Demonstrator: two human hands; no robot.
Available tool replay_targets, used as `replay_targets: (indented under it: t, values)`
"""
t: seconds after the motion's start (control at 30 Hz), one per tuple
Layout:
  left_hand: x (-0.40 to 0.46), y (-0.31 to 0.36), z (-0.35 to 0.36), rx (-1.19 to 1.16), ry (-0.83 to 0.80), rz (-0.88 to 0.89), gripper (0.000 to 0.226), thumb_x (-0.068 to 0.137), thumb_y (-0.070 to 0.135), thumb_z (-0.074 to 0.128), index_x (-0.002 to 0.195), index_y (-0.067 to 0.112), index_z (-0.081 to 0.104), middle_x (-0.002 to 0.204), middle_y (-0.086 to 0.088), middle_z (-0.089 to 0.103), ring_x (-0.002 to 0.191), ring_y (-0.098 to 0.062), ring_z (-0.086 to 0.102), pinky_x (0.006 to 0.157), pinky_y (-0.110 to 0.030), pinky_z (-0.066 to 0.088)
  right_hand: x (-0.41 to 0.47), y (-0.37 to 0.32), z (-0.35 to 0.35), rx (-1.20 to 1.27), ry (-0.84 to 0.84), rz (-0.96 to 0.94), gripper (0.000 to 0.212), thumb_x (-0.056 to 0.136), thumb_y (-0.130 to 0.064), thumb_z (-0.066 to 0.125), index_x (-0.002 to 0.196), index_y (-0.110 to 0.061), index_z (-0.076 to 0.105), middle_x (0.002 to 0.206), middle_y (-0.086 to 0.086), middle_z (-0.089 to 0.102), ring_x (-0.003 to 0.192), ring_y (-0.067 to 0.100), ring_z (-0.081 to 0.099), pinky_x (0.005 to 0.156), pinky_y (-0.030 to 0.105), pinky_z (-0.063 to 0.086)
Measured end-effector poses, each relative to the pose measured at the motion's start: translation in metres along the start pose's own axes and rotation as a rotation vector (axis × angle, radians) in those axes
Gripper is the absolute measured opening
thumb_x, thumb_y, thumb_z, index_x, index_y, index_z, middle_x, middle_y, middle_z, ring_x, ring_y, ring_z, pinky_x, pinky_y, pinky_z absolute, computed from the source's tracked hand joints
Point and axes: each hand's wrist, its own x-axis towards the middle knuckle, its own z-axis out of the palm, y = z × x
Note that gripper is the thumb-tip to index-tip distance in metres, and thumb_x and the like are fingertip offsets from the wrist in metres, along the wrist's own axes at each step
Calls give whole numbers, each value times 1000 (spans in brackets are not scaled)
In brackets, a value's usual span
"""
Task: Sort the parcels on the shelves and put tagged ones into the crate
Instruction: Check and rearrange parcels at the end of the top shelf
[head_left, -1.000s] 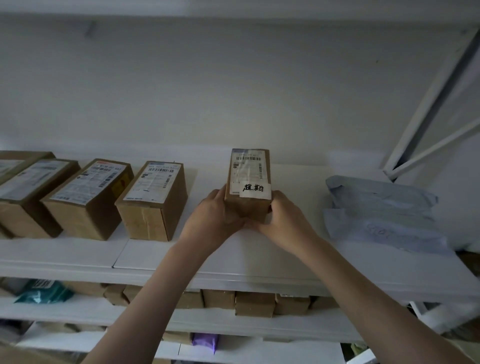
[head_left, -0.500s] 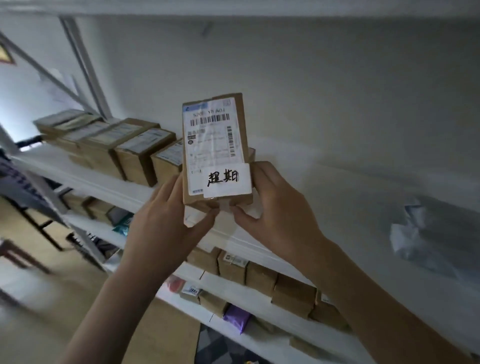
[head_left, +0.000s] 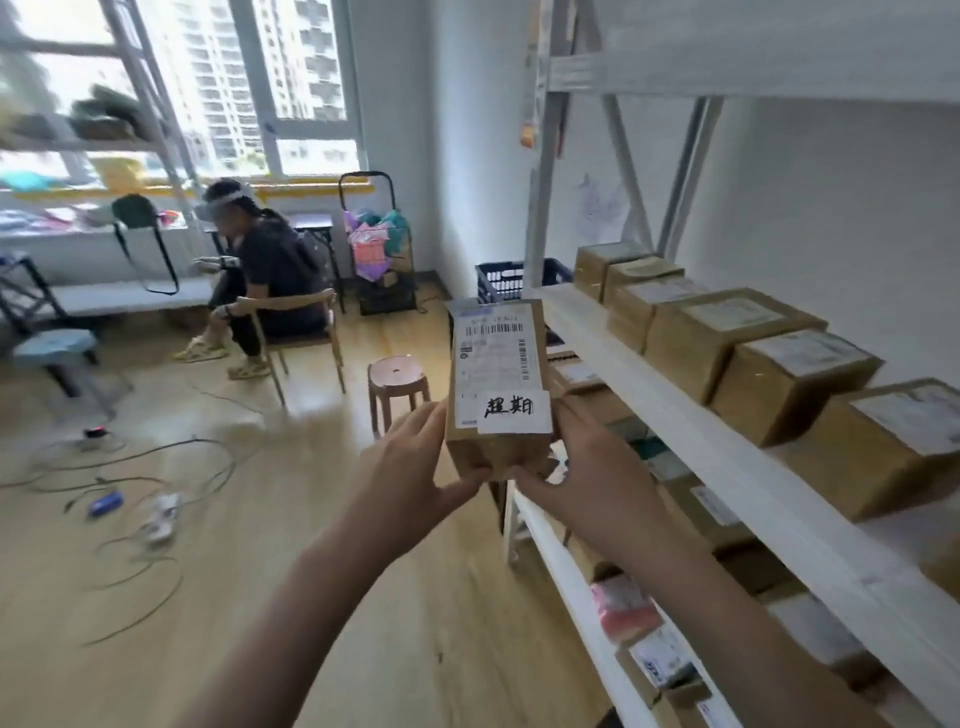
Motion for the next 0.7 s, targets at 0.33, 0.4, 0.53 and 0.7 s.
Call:
replay_targets:
  t: [0.33, 0.4, 0.53, 0.7]
  values:
    - [69, -158, -11, 50, -40, -123, 78, 83, 44, 72, 150, 32, 35, 135, 14, 53, 119, -5, 51, 95, -31, 52, 140, -13, 131, 59, -100, 1, 54, 82, -38, 74, 131, -27, 54, 109, -16, 49, 94, 8, 57, 72, 24, 46]
    - [91, -184, -2, 42, -44, -131, 77, 83, 46, 72, 150, 34, 35, 136, 15, 52, 119, -4, 51, 95, -28, 51, 170, -5, 149, 65, -114, 5, 56, 82, -38, 74, 132, -28, 54, 114, -14, 52, 98, 9, 60, 76, 27, 52]
    - [148, -241, 23, 43, -36, -146, 76, 85, 47, 71, 150, 33, 34, 136, 16, 52, 117, -3, 51, 87, -12, 41, 241, 21, 184, 54, -125, 29, 56, 81, -38, 75, 132, -26, 55, 119, -12, 54, 99, 11, 61, 80, 31, 54]
    - [252, -319, 55, 27, -69, -138, 74, 84, 48, 69, 149, 31, 36, 131, 14, 53, 111, -7, 55, 88, -24, 52, 354, 65, 230, 45, -123, 43, 50, 82, -37, 75, 127, -25, 57, 111, -16, 50, 92, 7, 57, 75, 23, 47]
